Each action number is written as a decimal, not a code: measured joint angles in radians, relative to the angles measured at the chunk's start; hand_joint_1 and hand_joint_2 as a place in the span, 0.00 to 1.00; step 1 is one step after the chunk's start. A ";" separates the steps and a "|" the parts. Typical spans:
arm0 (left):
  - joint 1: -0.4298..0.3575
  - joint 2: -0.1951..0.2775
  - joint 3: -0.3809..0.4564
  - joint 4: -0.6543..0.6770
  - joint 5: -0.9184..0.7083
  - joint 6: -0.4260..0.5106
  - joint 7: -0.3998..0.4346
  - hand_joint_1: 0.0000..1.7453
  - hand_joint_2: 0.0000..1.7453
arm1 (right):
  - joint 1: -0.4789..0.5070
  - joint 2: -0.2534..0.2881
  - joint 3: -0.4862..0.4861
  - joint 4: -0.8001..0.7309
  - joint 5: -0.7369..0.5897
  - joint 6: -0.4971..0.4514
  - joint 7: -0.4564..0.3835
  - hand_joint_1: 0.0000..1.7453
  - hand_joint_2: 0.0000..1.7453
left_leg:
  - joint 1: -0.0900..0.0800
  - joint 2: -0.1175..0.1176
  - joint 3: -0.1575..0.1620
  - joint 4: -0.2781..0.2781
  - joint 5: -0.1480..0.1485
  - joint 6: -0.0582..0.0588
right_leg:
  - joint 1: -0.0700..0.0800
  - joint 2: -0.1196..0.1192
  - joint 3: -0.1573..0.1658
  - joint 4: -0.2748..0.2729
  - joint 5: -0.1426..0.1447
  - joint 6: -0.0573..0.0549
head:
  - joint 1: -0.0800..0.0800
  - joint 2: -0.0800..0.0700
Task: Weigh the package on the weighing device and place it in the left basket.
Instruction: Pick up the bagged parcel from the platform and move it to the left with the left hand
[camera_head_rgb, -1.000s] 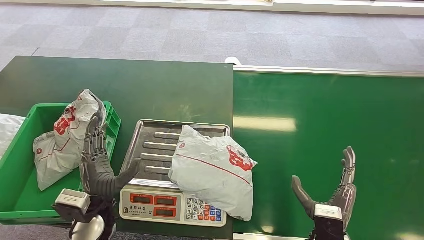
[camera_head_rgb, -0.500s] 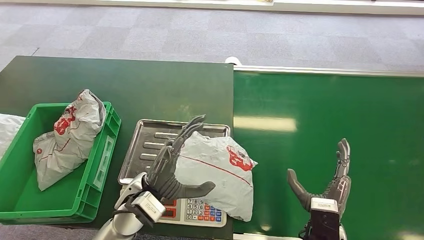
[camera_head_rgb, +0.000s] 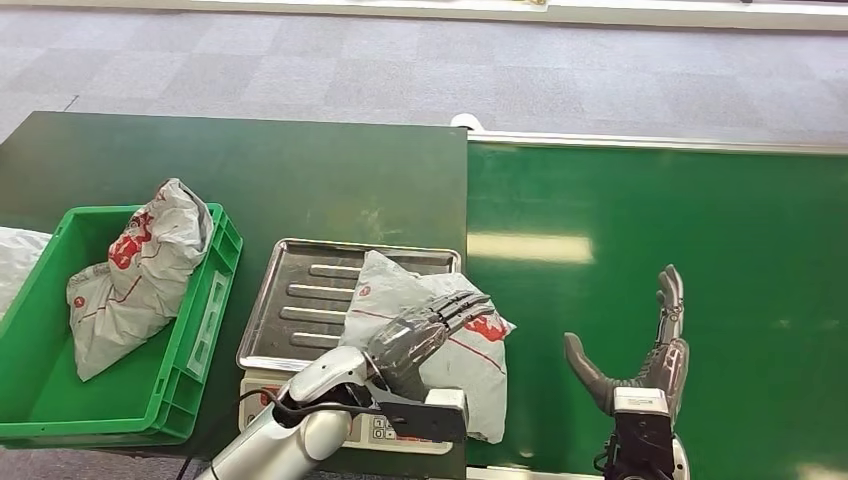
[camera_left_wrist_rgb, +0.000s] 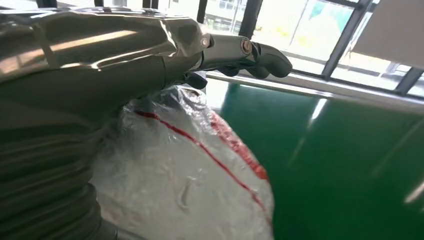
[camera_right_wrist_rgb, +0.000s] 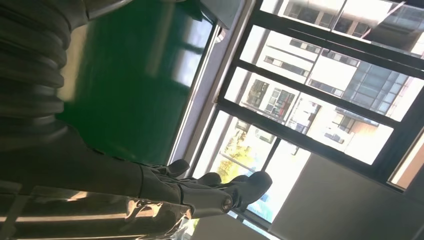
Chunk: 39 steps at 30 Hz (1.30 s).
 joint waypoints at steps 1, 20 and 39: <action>-0.011 -0.006 -0.004 0.032 -0.023 0.009 0.008 0.00 1.00 | -0.002 0.001 -0.002 0.000 0.003 0.005 0.003 0.00 1.00 | 0.000 0.000 0.000 0.000 0.000 0.000 | 0.000 0.000 0.000 0.000 0.000 0.000 | 0.000 0.000; -0.103 -0.102 -0.033 0.321 -0.279 0.041 0.153 0.91 1.00 | -0.030 0.033 -0.034 0.020 0.061 0.072 0.033 0.00 1.00 | 0.000 0.003 0.007 -0.001 0.006 -0.002 | 0.001 0.002 0.008 0.000 0.006 -0.004 | 0.000 0.000; -0.098 -0.111 0.008 0.291 -0.262 0.054 0.113 0.97 1.00 | -0.033 0.039 -0.035 0.038 0.079 0.090 0.043 0.00 1.00 | 0.000 0.003 0.005 -0.001 0.008 -0.002 | 0.001 0.002 0.004 0.001 0.008 -0.003 | 0.000 0.000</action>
